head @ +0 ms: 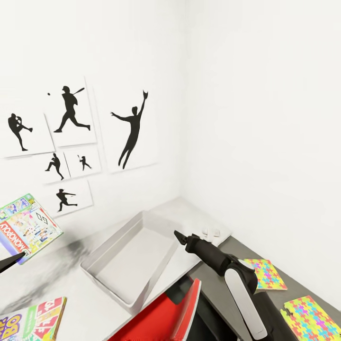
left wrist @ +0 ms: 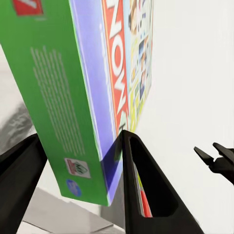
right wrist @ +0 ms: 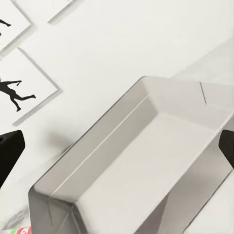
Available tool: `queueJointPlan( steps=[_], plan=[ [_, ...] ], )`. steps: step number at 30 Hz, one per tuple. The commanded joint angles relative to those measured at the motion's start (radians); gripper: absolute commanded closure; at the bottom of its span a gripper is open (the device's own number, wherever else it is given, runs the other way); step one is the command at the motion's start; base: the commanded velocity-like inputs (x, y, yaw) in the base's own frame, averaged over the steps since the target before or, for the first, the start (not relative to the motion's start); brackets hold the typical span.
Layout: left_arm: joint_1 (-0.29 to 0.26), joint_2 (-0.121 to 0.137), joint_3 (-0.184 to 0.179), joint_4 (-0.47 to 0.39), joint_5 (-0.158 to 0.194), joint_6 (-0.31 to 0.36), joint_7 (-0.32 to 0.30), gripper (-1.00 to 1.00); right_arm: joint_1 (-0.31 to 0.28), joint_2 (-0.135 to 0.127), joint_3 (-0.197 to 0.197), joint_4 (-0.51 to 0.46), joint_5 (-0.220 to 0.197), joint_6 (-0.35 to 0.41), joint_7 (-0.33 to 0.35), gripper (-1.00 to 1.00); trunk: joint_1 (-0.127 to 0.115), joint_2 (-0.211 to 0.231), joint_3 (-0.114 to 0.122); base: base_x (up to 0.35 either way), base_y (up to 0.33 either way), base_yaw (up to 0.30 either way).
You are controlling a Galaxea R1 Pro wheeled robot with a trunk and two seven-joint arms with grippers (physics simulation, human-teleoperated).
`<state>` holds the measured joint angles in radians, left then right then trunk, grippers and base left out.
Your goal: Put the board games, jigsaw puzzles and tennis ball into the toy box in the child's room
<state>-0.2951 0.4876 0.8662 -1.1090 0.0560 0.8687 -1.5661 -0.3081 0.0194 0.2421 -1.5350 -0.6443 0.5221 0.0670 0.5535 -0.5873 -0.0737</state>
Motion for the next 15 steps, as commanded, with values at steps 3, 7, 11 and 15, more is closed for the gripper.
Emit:
queueJointPlan(
  steps=[3, 7, 11, 15],
  plan=[
    [-0.001, 0.000, 0.000, 0.000, -0.001, 0.010, -0.005, 1.00, -0.001, 0.000, -0.001, -0.001, -0.002, -0.012, 0.001, -1.00, 0.000, -0.002, -0.002, -0.168, 0.000, 0.000],
    [-0.001, 0.000, 0.000, 0.000, -0.001, 0.010, -0.005, 1.00, 0.000, 0.000, -0.001, -0.001, -0.002, -0.026, 0.001, -1.00, 0.000, -0.002, -0.002, -0.073, 0.000, 0.000],
    [-0.001, 0.000, 0.000, 0.000, 0.000, 0.010, -0.005, 1.00, 0.000, 0.001, -0.001, -0.001, -0.002, -0.027, 0.001, -1.00, 0.000, -0.002, -0.002, -0.101, 0.000, 0.000],
    [-0.001, 0.000, -0.001, 0.000, 0.001, 0.010, -0.005, 1.00, 0.000, 0.000, -0.001, -0.001, -0.002, -0.027, 0.002, -1.00, 0.000, -0.002, -0.002, -0.050, 0.000, 0.000]
  ],
)
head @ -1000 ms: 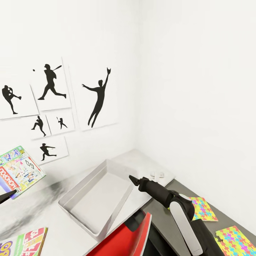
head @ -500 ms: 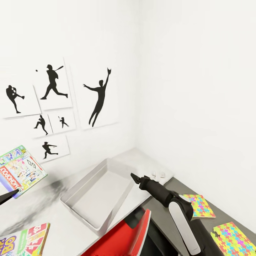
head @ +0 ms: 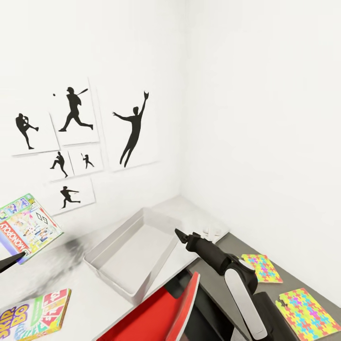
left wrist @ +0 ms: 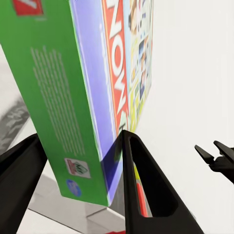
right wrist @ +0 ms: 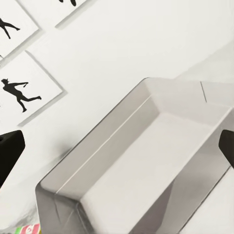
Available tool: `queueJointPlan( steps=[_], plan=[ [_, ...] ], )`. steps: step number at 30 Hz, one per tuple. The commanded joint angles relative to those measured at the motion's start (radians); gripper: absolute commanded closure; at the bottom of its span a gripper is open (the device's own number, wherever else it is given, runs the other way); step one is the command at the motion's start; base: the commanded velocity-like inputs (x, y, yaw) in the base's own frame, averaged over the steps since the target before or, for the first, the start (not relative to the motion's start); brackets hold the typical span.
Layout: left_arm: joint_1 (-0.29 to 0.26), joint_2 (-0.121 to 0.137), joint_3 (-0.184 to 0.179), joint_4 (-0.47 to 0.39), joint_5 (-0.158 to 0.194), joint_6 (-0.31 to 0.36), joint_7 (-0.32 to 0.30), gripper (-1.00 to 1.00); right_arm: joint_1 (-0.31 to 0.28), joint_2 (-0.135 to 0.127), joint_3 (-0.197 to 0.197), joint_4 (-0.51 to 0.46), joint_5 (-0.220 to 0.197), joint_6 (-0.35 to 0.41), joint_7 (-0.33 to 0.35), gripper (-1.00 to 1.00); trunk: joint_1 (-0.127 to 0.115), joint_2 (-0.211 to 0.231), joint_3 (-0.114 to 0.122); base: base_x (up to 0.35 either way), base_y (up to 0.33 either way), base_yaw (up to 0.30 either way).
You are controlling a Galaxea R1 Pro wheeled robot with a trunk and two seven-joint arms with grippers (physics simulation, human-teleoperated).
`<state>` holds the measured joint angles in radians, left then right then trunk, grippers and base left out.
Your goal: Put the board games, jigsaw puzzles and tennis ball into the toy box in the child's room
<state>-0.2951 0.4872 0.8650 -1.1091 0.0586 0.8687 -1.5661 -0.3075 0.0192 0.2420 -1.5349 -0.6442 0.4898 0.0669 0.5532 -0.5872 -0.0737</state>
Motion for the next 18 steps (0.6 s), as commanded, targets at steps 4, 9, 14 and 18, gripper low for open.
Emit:
queueJointPlan(
  steps=[4, 9, 14, 18],
  plan=[
    [-0.001, 0.000, 0.000, 0.000, -0.001, 0.010, -0.005, 1.00, -0.001, 0.000, -0.001, -0.001, -0.004, 0.004, 0.005, -1.00, 0.000, -0.002, -0.002, -0.012, 0.000, 0.000],
    [-0.001, 0.000, -0.001, 0.000, 0.000, 0.009, -0.005, 1.00, -0.001, 0.001, -0.002, -0.002, -0.006, 0.004, 0.006, -1.00, 0.000, -0.002, -0.002, -0.002, 0.000, 0.000],
    [-0.001, -0.001, -0.007, 0.000, -0.001, 0.009, -0.005, 1.00, -0.001, -0.001, -0.004, -0.002, -0.007, 0.005, 0.008, -1.00, 0.000, -0.002, -0.002, 0.000, 0.000, 0.000],
    [-0.001, -0.001, -0.004, 0.000, 0.000, 0.012, -0.005, 1.00, -0.001, 0.000, -0.003, -0.002, -0.006, -0.001, 0.008, -1.00, -0.007, 0.012, 0.004, 0.000, 0.000, 0.000]
  ],
)
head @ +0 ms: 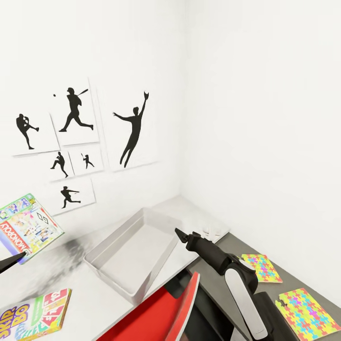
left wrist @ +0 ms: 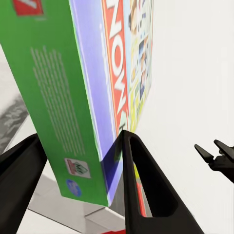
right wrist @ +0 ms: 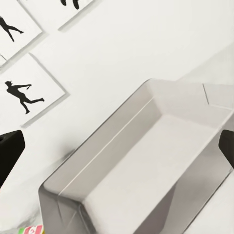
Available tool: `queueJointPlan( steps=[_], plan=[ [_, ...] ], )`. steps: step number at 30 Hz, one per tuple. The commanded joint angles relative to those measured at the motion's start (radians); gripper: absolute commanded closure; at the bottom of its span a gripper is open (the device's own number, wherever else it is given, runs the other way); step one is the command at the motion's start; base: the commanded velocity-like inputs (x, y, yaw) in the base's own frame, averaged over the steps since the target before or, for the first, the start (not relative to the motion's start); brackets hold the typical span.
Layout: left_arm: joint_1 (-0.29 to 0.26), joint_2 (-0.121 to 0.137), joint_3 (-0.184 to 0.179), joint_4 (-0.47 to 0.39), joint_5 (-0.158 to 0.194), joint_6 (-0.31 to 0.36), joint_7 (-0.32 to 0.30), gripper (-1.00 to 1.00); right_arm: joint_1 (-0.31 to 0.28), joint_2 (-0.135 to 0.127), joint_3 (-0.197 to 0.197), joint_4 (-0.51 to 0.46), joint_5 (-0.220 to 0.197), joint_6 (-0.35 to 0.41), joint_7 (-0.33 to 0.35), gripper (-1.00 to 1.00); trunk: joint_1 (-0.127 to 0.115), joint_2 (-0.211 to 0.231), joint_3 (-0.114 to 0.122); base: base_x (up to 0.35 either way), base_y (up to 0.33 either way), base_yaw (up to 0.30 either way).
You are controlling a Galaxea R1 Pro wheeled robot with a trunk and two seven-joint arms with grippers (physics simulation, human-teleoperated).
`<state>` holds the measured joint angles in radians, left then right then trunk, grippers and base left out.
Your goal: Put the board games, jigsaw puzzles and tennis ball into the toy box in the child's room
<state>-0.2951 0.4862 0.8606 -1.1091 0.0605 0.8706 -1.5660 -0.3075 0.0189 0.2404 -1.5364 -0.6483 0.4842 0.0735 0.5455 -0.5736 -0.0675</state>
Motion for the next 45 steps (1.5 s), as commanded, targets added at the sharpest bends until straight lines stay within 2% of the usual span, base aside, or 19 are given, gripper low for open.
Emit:
queueJointPlan(
  steps=[1, 9, 25, 45],
  plan=[
    [-0.001, 0.000, -0.001, 0.000, -0.002, 0.012, -0.005, 1.00, -0.001, 0.001, -0.001, -0.001, -0.002, 0.004, 0.002, -1.00, -0.004, 0.006, 0.001, 0.000, 0.000, 0.000],
    [-0.001, 0.000, -0.003, 0.000, -0.005, 0.018, -0.005, 1.00, -0.001, 0.000, -0.001, -0.001, -0.002, 0.003, 0.002, -1.00, -0.034, 0.062, 0.028, 0.000, 0.000, -0.002],
    [-0.001, 0.001, -0.003, -0.001, -0.001, 0.018, -0.005, 1.00, -0.002, -0.002, 0.000, -0.002, -0.001, -0.033, 0.003, -1.00, -0.096, 0.174, 0.102, 0.000, 0.000, -0.059],
    [-0.001, 0.002, -0.003, -0.001, -0.001, 0.018, -0.005, 1.00, -0.002, -0.002, 0.002, -0.004, 0.001, -0.033, 0.002, -1.00, -0.096, 0.174, 0.121, 0.000, 0.000, 0.000]
  ],
)
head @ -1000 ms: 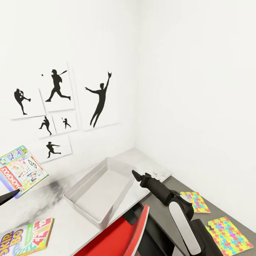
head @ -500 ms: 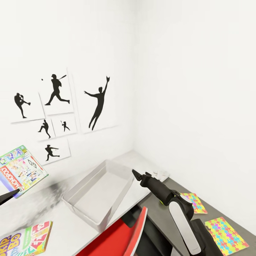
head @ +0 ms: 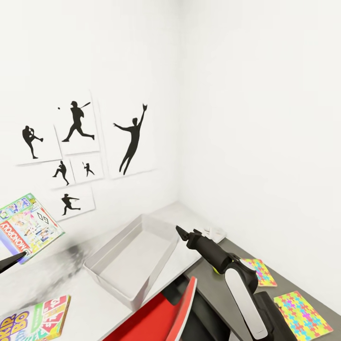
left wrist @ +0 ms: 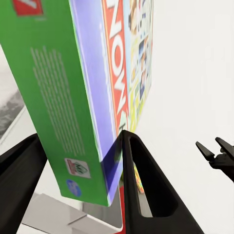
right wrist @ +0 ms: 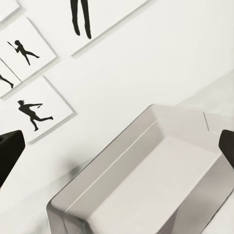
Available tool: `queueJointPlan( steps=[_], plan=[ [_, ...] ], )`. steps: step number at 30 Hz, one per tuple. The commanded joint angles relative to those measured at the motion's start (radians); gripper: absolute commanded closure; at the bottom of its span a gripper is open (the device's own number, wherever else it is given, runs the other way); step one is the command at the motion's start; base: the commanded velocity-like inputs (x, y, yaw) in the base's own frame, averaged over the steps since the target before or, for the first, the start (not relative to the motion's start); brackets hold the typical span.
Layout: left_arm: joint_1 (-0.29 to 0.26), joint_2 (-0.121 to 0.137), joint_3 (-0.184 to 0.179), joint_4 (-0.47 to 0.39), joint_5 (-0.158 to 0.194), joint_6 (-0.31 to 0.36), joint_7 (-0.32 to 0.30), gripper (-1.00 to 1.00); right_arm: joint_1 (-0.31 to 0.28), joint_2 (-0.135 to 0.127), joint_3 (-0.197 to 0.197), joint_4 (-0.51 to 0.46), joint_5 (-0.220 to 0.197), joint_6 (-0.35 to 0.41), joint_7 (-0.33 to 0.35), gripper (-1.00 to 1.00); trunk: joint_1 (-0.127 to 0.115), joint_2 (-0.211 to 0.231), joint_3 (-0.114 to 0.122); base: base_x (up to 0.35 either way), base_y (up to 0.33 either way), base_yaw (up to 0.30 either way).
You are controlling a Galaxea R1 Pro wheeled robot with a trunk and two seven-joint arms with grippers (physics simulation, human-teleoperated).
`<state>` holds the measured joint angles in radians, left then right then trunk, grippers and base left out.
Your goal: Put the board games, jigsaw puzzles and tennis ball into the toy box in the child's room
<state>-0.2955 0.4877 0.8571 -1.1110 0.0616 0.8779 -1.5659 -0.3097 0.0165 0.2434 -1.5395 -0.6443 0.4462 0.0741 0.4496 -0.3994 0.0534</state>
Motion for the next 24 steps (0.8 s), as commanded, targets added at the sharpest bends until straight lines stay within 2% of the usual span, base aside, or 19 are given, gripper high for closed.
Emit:
queueJointPlan(
  steps=[1, 19, 24],
  plan=[
    [-0.001, 0.000, 0.000, 0.000, -0.002, 0.010, -0.005, 1.00, 0.000, 0.000, -0.001, -0.001, -0.003, 0.005, 0.001, -1.00, 0.000, -0.001, 0.001, 0.000, 0.000, 0.066],
    [-0.001, -0.001, 0.005, 0.000, -0.002, 0.007, -0.005, 1.00, 0.000, 0.000, -0.003, -0.001, -0.003, 0.005, 0.002, -1.00, 0.000, -0.001, 0.009, 0.000, 0.000, 0.024],
    [-0.001, -0.001, -0.003, -0.003, -0.007, 0.019, -0.005, 1.00, 0.000, -0.001, -0.003, -0.001, -0.003, 0.005, 0.002, -1.00, 0.000, -0.001, 0.009, 0.000, 0.000, 0.000]
  ],
)
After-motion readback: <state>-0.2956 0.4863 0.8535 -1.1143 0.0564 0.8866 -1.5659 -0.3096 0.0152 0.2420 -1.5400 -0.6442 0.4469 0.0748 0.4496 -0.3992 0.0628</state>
